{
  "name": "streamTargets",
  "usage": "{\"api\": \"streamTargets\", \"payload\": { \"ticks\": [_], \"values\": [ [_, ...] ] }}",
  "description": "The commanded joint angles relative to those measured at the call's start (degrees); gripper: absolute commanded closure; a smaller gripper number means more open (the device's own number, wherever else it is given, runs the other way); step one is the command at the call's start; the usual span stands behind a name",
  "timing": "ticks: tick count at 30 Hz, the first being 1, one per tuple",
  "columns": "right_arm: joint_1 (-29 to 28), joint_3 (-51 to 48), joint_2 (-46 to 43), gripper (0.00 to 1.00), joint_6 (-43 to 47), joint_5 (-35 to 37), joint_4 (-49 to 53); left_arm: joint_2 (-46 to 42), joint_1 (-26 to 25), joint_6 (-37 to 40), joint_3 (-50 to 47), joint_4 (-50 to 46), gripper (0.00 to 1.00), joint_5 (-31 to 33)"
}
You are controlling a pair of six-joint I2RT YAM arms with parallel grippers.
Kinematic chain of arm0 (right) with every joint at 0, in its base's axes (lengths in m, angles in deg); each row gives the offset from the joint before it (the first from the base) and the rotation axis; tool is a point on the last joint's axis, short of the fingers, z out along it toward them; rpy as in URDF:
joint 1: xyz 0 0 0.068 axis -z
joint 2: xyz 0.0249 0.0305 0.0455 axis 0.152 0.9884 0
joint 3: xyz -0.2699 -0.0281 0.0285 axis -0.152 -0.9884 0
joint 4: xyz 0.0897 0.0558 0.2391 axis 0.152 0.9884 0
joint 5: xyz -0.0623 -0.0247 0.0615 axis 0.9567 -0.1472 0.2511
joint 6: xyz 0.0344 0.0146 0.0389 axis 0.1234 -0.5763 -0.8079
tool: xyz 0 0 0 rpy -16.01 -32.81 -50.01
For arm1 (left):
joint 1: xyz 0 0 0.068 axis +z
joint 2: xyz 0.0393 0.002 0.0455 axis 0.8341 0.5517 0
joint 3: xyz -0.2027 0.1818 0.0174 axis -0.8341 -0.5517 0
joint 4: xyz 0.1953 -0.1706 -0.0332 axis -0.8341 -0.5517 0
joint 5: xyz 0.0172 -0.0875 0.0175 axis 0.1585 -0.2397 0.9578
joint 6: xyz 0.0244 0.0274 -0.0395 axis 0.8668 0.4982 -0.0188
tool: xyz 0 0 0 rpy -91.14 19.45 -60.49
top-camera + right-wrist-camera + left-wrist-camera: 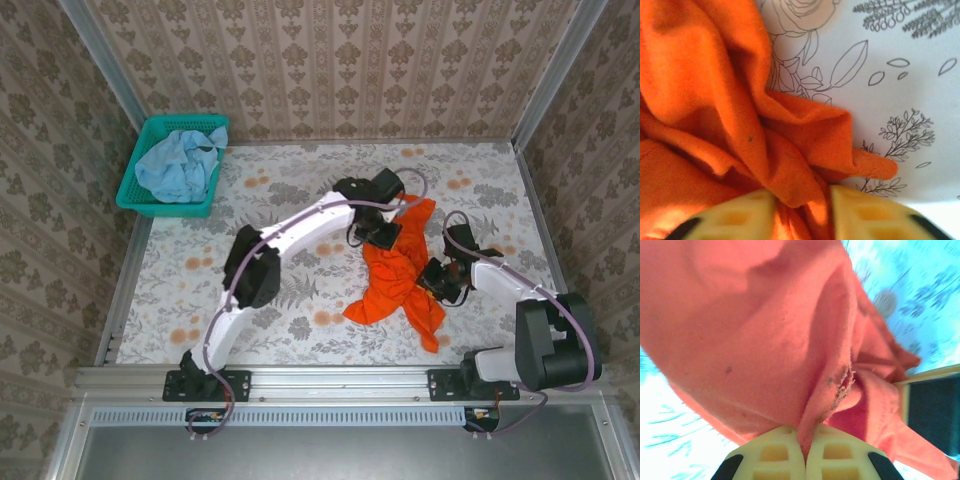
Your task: Fold and stack the t-shirts
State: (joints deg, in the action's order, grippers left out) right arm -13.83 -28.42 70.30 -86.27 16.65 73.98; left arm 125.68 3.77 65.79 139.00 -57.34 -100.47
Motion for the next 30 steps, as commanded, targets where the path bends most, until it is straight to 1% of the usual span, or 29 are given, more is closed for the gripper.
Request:
{"api": "streamTargets", "payload": {
  "ticks": [1, 3, 4, 7, 12, 14, 17, 19, 21, 22, 24, 25, 26, 28, 30],
  "values": [
    [0.07, 2.12, -1.56, 0.89, 0.19, -2.85, -1.35, -11.07, 3.09, -0.72, -2.39, 9.52, 1.00, 0.87],
    [0.07, 3.46, -3.47, 0.99, 0.13, -3.52, -1.94, -14.12, 4.41, -0.66, -3.09, 11.77, 1.00, 0.70],
    [0.09, 4.63, -4.48, 1.00, 0.09, -3.85, -2.41, -15.48, 5.27, -0.56, -3.07, 12.89, 1.00, 0.07],
    [0.11, 9.98, -7.26, 1.00, 0.32, -3.88, -2.71, -18.43, 8.25, -0.65, -0.21, 14.83, 1.00, -0.90],
    [0.16, 22.86, -10.66, 1.00, 0.74, -3.33, -3.77, -22.66, 14.70, -3.41, 7.43, 17.51, 1.00, -4.22],
    [0.11, 28.14, -12.05, 1.00, 1.67, -2.74, -3.85, -26.20, 16.50, -4.13, 7.49, 20.77, 1.00, -5.91],
    [0.07, 32.79, -14.59, 1.00, 3.81, -1.59, -3.91, -31.71, 17.46, -2.74, 5.92, 23.97, 1.00, -8.14],
    [-0.01, 32.82, -16.52, 1.00, 5.16, 0.24, -4.37, -35.69, 17.97, -1.18, 2.49, 25.35, 1.00, -7.92],
    [-0.10, 30.52, -18.20, 0.99, 6.59, 3.08, -4.95, -40.15, 19.66, -0.67, -3.31, 26.79, 1.00, -5.12],
    [-0.10, 29.41, -18.46, 0.99, 6.92, 4.96, -3.78, -42.28, 21.47, -1.55, -7.39, 27.78, 1.00, -4.52],
    [-0.02, 27.06, -18.27, 1.00, 7.43, 6.79, -2.14, -45.33, 26.03, -5.19, -14.57, 29.48, 1.00, -5.76],
    [-0.10, 25.49, -18.26, 1.00, 7.49, 6.59, -2.41, -46.53, 29.49, -7.34, -18.64, 30.14, 1.00, -6.45],
    [-0.10, 23.46, -17.95, 1.00, 6.74, 6.73, -2.33, -47.02, 31.87, -9.80, -22.17, 30.21, 1.00, -7.14],
    [-0.10, 21.47, -15.87, 1.00, 6.71, 5.95, -0.68, -46.79, 35.94, -12.68, -28.35, 31.36, 1.00, -11.15],
    [-0.51, 20.11, -12.52, 1.00, 7.10, 5.07, 1.11, -46.44, 38.73, -14.31, -35.31, 31.75, 1.00, -11.55]
  ]
}}
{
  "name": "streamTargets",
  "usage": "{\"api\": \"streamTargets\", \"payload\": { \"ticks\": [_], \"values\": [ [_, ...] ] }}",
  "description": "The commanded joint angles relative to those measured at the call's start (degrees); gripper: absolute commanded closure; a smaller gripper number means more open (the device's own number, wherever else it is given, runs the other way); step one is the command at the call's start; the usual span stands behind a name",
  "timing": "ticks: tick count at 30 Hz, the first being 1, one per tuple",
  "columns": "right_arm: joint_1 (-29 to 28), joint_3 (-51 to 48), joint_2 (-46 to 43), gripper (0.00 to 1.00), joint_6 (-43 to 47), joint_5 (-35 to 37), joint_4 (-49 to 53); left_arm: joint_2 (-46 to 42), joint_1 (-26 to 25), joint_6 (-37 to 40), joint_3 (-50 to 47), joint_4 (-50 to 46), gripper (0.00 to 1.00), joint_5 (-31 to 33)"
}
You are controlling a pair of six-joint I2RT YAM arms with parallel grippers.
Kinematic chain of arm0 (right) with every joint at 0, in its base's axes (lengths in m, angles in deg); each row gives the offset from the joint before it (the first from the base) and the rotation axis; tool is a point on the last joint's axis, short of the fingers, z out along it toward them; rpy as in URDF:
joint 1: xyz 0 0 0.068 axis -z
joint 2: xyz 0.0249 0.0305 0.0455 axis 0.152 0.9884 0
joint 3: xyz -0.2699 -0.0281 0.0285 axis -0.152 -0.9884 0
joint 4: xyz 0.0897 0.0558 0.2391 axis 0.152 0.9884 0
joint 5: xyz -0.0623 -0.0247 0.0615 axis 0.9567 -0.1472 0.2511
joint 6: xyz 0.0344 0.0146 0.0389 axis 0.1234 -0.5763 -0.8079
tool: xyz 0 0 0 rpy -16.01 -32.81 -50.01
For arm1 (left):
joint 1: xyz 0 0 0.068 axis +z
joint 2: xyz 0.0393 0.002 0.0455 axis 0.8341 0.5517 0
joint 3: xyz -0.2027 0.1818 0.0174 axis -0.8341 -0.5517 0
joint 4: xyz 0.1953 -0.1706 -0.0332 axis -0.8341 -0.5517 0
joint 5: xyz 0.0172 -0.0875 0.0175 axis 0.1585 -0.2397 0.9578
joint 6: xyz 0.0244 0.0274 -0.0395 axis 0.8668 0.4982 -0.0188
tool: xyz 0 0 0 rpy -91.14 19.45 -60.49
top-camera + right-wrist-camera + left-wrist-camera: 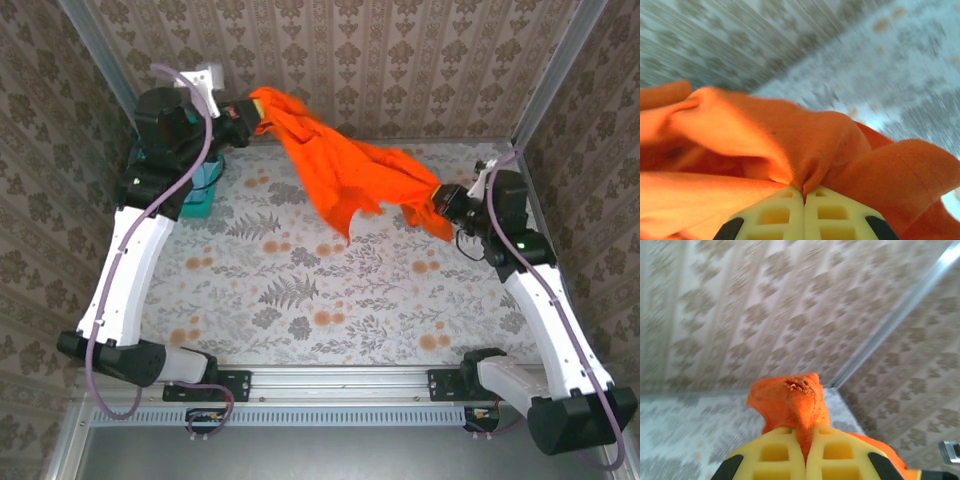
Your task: Fold and stack the t-shirts
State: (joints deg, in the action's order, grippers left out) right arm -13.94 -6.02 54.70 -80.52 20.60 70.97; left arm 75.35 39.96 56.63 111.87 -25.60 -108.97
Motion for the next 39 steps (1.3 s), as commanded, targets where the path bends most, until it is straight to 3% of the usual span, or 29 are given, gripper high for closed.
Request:
{"api": "streamTargets", "payload": {
  "ticks": [1, 3, 5, 7, 9, 11, 16, 22, 26, 28, 31, 34, 37, 39],
  "values": [
    [-0.68, -2.95, 5.19, 0.97, 1.81, 0.75, 5.29, 4.37, 3.99, -5.45, -11.74, -0.07, 0.99, -2.95],
    [-1.18, -3.28, 9.55, 0.86, 2.79, 0.85, 9.24, 6.21, 6.93, -5.86, -15.52, -5.05, 0.75, -1.12],
    [-1.22, -3.27, 13.03, 0.57, 3.21, 2.32, 13.49, 7.15, 9.53, -6.46, -17.20, -12.93, 0.52, 2.96],
    [-1.22, -3.79, 13.37, 0.39, 3.11, 4.15, 15.50, 5.39, 10.57, -6.45, -19.42, -16.42, 0.33, 6.86],
    [-1.22, -5.26, 11.10, 0.29, 2.83, 4.38, 14.62, 2.73, 10.59, -6.24, -21.47, -17.75, 0.24, 8.70],
    [-1.20, -6.99, 8.04, 0.27, 2.14, 4.33, 13.09, 0.59, 9.53, -6.88, -23.93, -18.75, 0.21, 8.75],
    [-1.27, -10.47, 5.97, 0.26, 1.27, 4.35, 14.37, 1.19, 1.48, -8.86, -29.31, -21.49, 0.21, 5.52],
    [-1.40, -15.44, 8.84, 0.32, -0.81, 4.53, 18.10, 8.81, -9.18, -14.92, -36.26, -15.50, 0.22, -1.67],
    [-1.25, -19.50, 9.16, 0.32, -1.97, 4.92, 15.90, 17.59, -18.13, -9.75, -32.09, -18.96, 0.21, -0.15],
    [-0.98, -19.73, 10.55, 0.32, -2.23, 6.08, 15.58, 22.14, -20.64, -6.36, -29.49, -22.36, 0.21, 1.19],
    [-0.44, -20.07, 12.41, 0.34, -2.92, 6.46, 13.88, 25.02, -23.03, -6.45, -30.38, -20.17, 0.24, 0.91],
    [-0.26, -20.16, 14.51, 0.36, -2.68, 7.40, 12.06, 28.09, -24.24, -6.21, -29.83, -19.44, 0.36, 3.29],
    [0.09, -19.56, 16.88, 0.41, -2.05, 9.29, 11.05, 30.63, -24.17, -5.15, -28.31, -19.75, 0.68, 7.04],
    [0.57, -19.24, 18.14, 0.52, -1.48, 9.24, 9.96, 30.58, -23.33, -4.85, -27.47, -19.74, 0.93, 8.55]
  ]
}}
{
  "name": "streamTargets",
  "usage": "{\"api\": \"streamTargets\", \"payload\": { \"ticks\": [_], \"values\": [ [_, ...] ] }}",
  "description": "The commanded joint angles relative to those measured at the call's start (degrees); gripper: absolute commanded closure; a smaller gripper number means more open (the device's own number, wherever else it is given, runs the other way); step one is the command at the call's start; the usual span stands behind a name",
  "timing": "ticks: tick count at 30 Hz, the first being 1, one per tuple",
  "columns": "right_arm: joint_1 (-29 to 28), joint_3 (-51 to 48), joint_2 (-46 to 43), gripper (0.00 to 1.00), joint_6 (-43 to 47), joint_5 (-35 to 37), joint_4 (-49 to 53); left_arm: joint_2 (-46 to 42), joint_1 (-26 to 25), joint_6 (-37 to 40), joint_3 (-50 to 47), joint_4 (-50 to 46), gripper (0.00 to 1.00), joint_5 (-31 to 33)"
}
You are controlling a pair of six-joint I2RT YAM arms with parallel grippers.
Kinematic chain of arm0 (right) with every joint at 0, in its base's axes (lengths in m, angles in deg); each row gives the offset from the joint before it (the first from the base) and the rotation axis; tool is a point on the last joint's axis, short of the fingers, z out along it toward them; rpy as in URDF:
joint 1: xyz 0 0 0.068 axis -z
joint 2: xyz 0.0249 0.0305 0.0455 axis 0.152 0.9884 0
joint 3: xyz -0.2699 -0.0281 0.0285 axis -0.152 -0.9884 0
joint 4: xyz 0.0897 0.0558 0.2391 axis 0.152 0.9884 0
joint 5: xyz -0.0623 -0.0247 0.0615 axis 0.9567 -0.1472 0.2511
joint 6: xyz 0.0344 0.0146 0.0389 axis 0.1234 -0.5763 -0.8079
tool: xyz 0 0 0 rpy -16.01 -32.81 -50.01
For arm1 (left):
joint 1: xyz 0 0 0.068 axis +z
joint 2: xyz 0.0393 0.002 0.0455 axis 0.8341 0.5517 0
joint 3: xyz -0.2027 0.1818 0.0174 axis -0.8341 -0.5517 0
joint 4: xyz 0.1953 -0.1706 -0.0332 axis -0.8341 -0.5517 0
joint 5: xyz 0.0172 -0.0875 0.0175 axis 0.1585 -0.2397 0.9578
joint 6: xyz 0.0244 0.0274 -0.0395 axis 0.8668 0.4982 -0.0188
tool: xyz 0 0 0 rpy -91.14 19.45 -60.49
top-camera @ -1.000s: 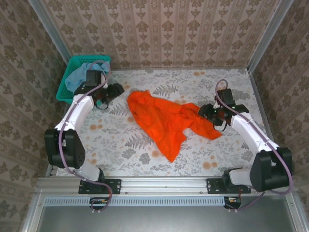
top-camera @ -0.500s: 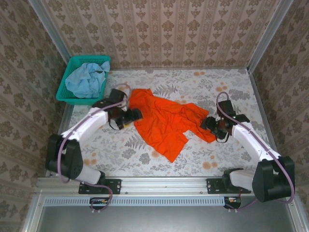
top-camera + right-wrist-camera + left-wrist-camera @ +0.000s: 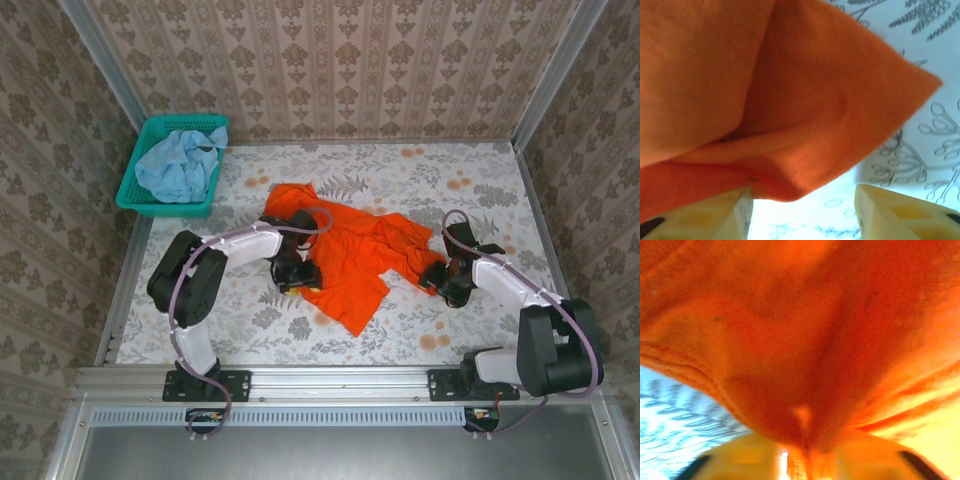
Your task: Fold and stack the t-shirts
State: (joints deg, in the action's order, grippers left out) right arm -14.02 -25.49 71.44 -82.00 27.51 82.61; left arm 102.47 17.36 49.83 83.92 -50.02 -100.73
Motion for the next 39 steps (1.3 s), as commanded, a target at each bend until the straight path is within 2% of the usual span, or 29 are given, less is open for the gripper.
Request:
{"api": "streamTargets", "payload": {
  "ticks": [1, 3, 5, 9, 16, 19, 24, 25, 28, 31, 35, 37, 39],
  "values": [
    [0.79, 0.51, 1.65, 0.56, 0.43, 1.82, -2.27, 2.95, -0.03, 1.97, 0.91, 4.56, 1.00, 0.80],
    [0.88, 1.18, 4.11, 0.65, 1.57, 0.78, -3.06, 0.64, 1.44, 2.20, 1.22, 4.69, 1.00, 1.10],
    [1.05, 1.93, 4.52, 0.79, 2.29, -0.42, -3.39, -2.76, 3.11, 3.20, 1.80, 4.25, 1.00, 1.65],
    [1.09, 2.80, 1.57, 0.99, 2.03, -2.96, -3.49, -10.70, 7.32, 5.84, 3.06, -1.19, 1.00, 5.51],
    [0.77, 2.44, -6.55, 1.00, 1.12, -5.19, 1.16, -26.36, 18.23, 6.87, -4.59, -7.45, 1.00, 8.28],
    [-0.33, 0.91, -8.00, 1.00, 0.09, -6.11, 1.99, -28.35, 22.06, 6.81, -8.07, -9.44, 1.00, 9.12],
    [-2.97, -1.42, -6.51, 1.00, -1.45, -4.57, 3.80, -28.12, 27.81, 5.07, -13.09, -6.83, 1.00, 5.76],
    [-3.11, -1.69, -6.01, 1.00, -1.62, -4.27, 3.84, -27.51, 28.35, 4.98, -13.30, -6.11, 0.93, 4.82],
    [-3.22, -1.28, -4.40, 0.84, -1.81, -3.83, 3.55, -24.43, 29.41, 5.47, -11.97, -4.07, 0.75, 1.17],
    [-3.25, 1.63, -3.82, 0.61, -1.29, -3.75, 5.20, -22.40, 29.40, 6.18, -8.34, -4.78, 0.56, -0.65],
    [-3.91, 6.16, -8.74, 0.57, -1.19, -0.22, 7.14, -23.46, 29.33, 8.01, -4.64, -8.01, 0.36, 3.38],
    [-5.46, 6.86, -11.58, 0.57, -0.90, 0.81, 4.05, -23.90, 28.98, 9.49, -3.72, -8.00, 0.31, 3.49],
    [-7.54, 8.43, -10.54, 0.55, 0.81, 0.70, 1.07, -22.30, 27.80, 11.20, -2.12, -7.23, 0.26, 2.37]
  ]
}}
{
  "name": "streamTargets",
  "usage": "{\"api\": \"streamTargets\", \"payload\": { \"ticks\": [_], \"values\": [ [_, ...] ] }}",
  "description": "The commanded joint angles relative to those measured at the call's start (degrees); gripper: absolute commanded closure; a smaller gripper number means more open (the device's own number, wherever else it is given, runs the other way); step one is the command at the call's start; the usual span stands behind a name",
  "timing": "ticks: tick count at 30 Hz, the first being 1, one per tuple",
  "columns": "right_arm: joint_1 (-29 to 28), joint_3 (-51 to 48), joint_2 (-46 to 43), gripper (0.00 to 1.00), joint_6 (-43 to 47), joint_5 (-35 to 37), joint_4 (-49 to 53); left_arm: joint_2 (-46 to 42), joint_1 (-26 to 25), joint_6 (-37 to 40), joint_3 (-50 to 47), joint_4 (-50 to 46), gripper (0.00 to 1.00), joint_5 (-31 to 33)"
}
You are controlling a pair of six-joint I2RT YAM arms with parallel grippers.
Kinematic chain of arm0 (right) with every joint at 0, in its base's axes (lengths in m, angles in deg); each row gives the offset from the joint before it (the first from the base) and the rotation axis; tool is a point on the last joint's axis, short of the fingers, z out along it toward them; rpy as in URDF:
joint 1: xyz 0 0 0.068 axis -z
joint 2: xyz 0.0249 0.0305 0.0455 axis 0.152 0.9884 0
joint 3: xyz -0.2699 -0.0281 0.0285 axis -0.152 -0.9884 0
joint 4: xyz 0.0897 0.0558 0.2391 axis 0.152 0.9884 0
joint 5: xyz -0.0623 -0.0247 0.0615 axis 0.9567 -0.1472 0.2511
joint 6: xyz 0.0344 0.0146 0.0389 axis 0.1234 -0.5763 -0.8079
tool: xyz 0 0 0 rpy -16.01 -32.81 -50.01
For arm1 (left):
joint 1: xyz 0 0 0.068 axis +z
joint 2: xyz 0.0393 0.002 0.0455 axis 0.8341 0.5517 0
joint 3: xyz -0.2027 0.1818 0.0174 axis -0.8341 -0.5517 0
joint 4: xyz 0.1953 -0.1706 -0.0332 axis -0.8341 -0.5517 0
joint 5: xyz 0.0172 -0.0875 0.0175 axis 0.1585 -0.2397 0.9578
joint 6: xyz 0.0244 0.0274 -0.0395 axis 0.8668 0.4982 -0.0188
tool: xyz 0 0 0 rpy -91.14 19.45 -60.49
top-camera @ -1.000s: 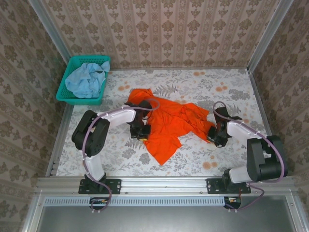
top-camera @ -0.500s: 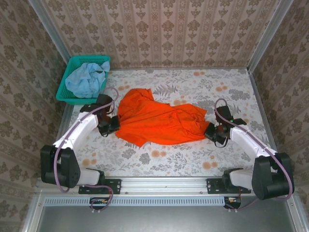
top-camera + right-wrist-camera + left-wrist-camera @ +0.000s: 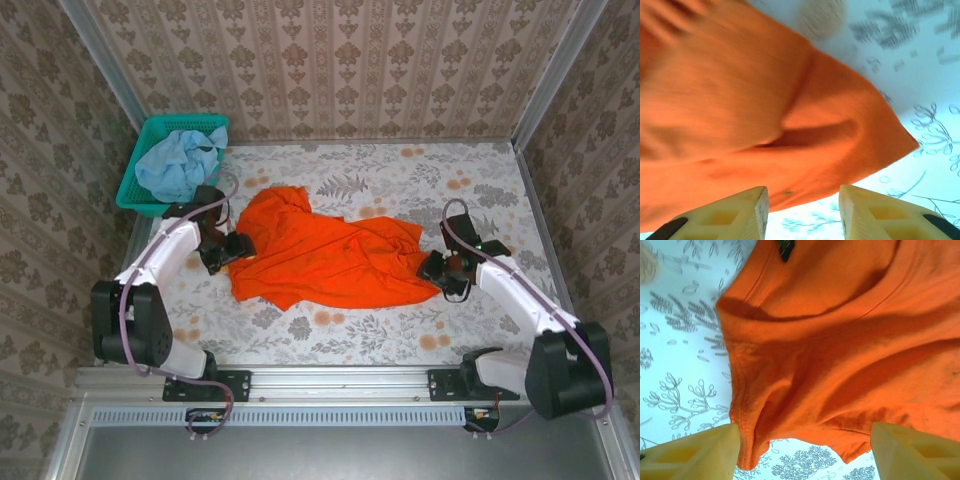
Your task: Fold and stack the t-shirts
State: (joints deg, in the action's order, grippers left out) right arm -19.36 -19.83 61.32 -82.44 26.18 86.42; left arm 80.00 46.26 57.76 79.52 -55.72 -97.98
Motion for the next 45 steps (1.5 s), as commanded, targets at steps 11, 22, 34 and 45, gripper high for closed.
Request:
{"api": "streamTargets", "payload": {
  "ticks": [11, 22, 34, 45],
  "values": [
    [-2.61, 22.32, 29.78, 0.28, 11.30, 12.15, -3.66, 26.58, -10.12, 6.77, 24.41, -0.60, 0.17, 0.16],
    [-0.03, 37.69, 47.16, 0.38, 13.83, 12.73, -2.15, 38.84, -9.36, 5.87, 31.89, 0.73, 0.27, 3.70],
    [1.13, 44.36, 54.88, 0.94, 12.44, 13.31, -0.43, 39.25, -5.79, 4.47, 30.87, 6.96, 0.83, 2.90],
    [6.68, 66.26, 63.83, 1.00, 12.51, 12.68, -0.97, 49.42, -5.12, 2.74, 52.10, 9.55, 1.00, -0.48]
  ]
}}
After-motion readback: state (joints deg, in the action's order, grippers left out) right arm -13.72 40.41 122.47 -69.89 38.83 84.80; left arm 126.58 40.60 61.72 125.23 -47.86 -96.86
